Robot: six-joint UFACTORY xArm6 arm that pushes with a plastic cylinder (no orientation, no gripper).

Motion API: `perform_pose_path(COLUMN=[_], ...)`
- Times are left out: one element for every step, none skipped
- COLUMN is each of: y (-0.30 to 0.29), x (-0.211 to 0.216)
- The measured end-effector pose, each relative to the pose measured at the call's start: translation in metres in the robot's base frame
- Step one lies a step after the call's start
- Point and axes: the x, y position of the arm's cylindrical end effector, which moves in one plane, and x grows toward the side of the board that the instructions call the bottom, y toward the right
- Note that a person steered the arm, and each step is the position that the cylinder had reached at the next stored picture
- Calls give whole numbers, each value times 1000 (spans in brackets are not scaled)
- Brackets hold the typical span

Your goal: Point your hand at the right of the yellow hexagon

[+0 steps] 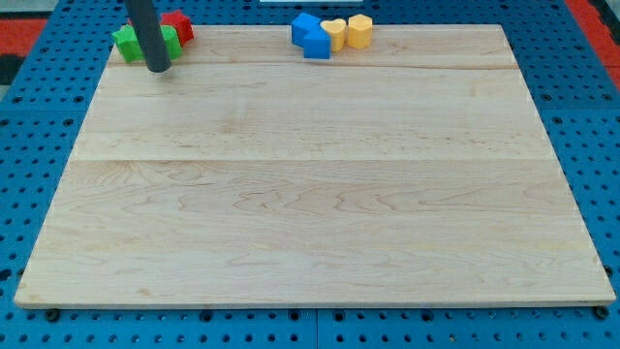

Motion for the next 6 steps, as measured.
perform_pose_path(y=[48, 107, 172, 241, 305, 345], x=[0, 2, 2, -6, -22, -61])
